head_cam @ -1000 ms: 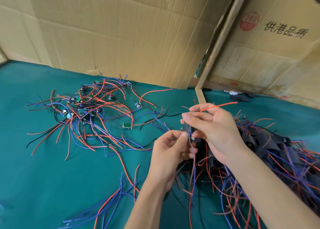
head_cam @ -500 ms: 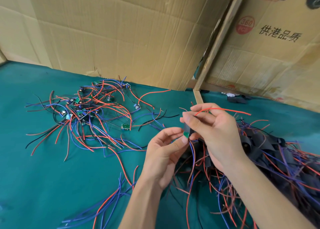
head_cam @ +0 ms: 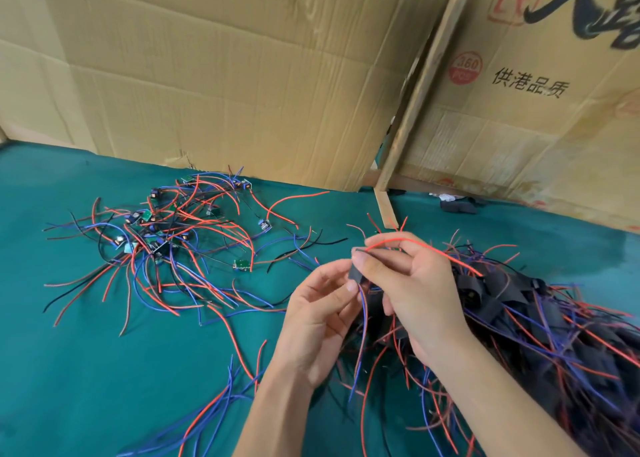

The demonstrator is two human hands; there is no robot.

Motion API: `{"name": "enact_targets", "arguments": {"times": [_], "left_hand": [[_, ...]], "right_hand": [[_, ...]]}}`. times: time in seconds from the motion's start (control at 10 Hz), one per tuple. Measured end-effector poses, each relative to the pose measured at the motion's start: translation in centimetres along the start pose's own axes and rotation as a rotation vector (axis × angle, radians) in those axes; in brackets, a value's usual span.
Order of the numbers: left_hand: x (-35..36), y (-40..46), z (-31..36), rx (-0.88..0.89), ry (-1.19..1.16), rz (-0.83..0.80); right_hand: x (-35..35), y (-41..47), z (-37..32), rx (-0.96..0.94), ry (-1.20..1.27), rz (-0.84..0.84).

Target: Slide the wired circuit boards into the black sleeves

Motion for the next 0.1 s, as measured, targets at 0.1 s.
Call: {"name": "enact_targets", "arguments": {"times": [0.1], "left_hand": [[0.20,-0.14,-0.18,-0.037,0.064,-0.025]], "right_hand": [[-0.36,-0.11,-1.22,0.074,-0.184,-0.069]]}}
Point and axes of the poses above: each hand's wrist, its own y-axis towards the middle knuckle, its own x-axis out of the palm, z = x × y, the point moved 4 cm from there along y, towards the middle knuckle, and after that the axes turned 14 degrees about -z, right-handed, at the moved point
